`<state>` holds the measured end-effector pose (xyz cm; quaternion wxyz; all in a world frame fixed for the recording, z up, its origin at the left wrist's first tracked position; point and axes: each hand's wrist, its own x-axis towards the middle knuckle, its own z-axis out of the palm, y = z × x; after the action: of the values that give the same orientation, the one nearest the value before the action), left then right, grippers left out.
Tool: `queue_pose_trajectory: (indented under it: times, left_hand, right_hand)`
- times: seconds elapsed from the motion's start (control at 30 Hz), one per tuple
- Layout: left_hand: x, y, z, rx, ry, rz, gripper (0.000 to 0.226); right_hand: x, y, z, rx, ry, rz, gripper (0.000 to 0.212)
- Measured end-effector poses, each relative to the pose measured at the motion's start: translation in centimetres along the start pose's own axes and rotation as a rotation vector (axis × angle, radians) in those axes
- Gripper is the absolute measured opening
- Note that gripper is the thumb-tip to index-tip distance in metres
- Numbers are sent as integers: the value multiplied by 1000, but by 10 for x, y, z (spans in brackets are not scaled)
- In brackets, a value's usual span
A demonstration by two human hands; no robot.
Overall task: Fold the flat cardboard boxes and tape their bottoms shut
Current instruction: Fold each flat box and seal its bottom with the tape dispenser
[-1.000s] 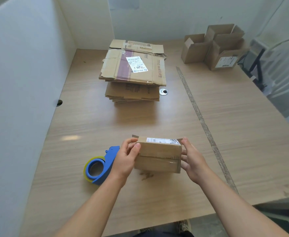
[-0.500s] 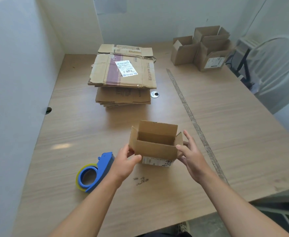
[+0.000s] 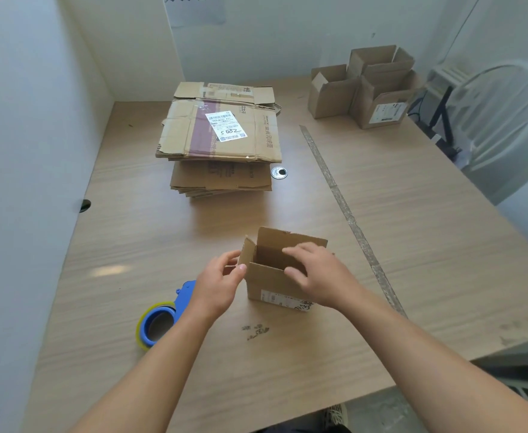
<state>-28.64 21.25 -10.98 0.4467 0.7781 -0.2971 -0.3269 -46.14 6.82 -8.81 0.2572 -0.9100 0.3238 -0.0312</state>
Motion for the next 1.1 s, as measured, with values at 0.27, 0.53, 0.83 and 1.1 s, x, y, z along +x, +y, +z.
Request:
queue_pose_trajectory:
  times: [0.27, 0.53, 0.83, 1.1]
  left_hand:
    - [2, 7, 3, 14, 10, -10, 45]
    - [-1, 0, 8, 8, -2, -51, 44]
    - [-8, -2, 3, 42, -5, -53, 39]
    - [-3, -8, -8, 134, -33, -56, 39]
  right_hand:
    - [-26, 3, 16, 88, -219, -95, 35]
    - [-24, -1, 25, -54, -242, 31, 35]
    - [-20, -16, 40, -79, -213, 124, 53]
    - [-8, -10, 27, -109, -247, 153, 49]
